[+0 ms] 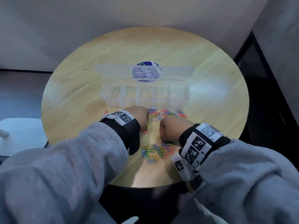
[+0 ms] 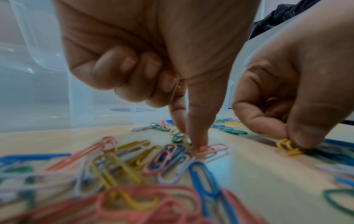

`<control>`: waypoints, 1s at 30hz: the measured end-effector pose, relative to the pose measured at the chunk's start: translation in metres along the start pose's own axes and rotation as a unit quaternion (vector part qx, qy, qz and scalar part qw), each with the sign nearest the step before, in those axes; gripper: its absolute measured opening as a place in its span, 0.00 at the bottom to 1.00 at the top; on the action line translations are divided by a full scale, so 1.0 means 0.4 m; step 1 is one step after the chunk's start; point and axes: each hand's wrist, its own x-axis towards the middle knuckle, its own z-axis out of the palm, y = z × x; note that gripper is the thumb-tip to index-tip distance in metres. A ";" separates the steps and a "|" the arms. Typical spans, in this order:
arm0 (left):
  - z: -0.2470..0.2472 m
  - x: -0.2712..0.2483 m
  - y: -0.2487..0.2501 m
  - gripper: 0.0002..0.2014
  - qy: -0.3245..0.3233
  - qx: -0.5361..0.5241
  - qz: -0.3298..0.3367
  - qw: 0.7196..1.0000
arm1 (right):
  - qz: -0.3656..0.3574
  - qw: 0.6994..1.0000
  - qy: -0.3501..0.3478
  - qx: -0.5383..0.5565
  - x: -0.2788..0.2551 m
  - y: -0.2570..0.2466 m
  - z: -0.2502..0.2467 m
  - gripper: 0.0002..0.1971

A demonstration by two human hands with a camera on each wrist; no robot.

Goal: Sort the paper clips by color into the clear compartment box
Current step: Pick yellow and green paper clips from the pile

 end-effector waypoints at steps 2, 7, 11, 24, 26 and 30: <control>0.003 0.002 -0.003 0.13 -0.005 -0.008 -0.006 1.000 | -0.001 1.000 -0.010 0.000 -0.011 0.005 -0.005 0.09; 0.008 0.002 -0.013 0.12 -0.022 -0.044 -0.022 0.999 | -0.012 0.999 -0.008 0.051 -0.041 0.011 -0.031 0.12; 0.014 -0.011 -0.021 0.06 -0.032 -0.068 -0.026 0.997 | -0.001 0.982 0.007 0.189 -0.065 0.062 -0.082 0.09; -0.030 -0.066 -0.012 0.15 -0.083 -0.693 0.045 0.714 | 0.105 0.784 0.049 0.610 -0.091 0.216 -0.074 0.16; -0.037 -0.075 -0.012 0.10 -0.106 -0.735 0.045 0.668 | 0.101 0.768 0.050 0.631 -0.086 0.208 -0.083 0.15; -0.042 -0.082 -0.007 0.07 -0.118 -0.730 0.042 0.672 | 0.110 0.859 0.071 0.495 -0.067 0.194 -0.086 0.11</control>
